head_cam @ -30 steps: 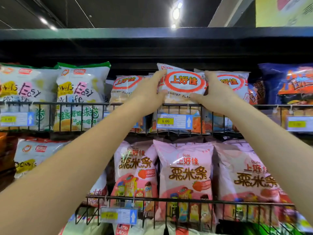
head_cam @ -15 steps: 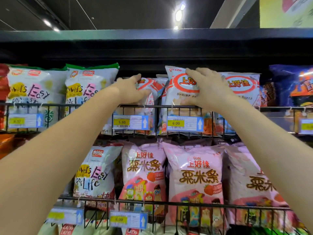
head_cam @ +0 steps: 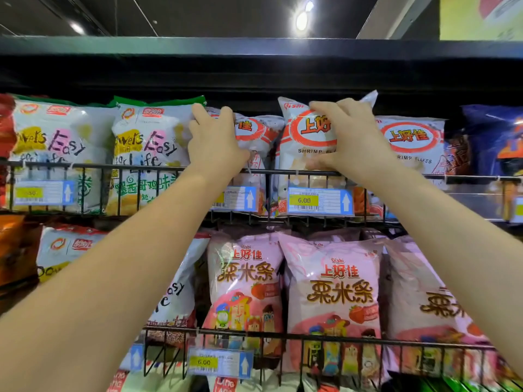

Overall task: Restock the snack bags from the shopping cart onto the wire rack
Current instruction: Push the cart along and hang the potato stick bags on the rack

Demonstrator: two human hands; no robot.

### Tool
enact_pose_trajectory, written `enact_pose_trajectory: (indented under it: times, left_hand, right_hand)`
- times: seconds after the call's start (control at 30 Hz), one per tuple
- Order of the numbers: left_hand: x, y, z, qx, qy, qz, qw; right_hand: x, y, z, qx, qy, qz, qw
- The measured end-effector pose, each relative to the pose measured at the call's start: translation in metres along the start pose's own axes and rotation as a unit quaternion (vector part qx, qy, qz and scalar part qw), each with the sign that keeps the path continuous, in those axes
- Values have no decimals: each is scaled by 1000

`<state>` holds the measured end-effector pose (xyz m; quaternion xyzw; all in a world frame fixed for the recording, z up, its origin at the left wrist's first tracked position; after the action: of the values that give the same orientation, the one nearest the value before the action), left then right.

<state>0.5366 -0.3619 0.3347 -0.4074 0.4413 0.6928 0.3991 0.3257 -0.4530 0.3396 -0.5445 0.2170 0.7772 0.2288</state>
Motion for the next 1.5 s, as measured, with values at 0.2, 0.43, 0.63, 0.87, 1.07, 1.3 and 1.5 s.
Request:
enact_pose_trajectory:
  times: [0.2, 0.43, 0.63, 0.87, 1.07, 1.3, 1.5]
  left_hand:
    - [-2, 4, -4, -68, -19, 33, 997]
    - [2, -6, -17, -61, -134, 17, 989]
    - [-6, -11, -26, -32, -152, -23, 988]
    - [3, -1, -11, -78, -122, 25, 989]
    - [9, 0, -4, -88, -141, 24, 986]
    - [22, 2, -1, -89, -142, -15, 986]
    - [32, 12, -18, -82, -201, -90, 972]
  right_hand:
    - [-5, 4, -7, -8, -30, 3, 1000]
    - [-3, 12, -13, 11, -64, -23, 998]
    - [8, 23, -29, -81, -105, -33, 991]
    - [0, 23, -40, -33, -210, -34, 977]
    - [3, 21, -36, 68, -164, -15, 984]
    - [16, 4, -4, 118, -13, 19, 993]
    - [31, -3, -27, 51, -75, -15, 996]
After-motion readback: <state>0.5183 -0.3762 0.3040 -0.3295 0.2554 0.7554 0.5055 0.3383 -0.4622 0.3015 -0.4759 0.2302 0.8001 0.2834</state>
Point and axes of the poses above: each hand's wrist, its own x-axis away from the middle knuckle, its own z-axis out of the back of the hand, y = z × x, the point moved 9 cm from there along -x, towards the middle knuckle, and after that the axes turned 5 degrees about y, right-handed, at the moved point
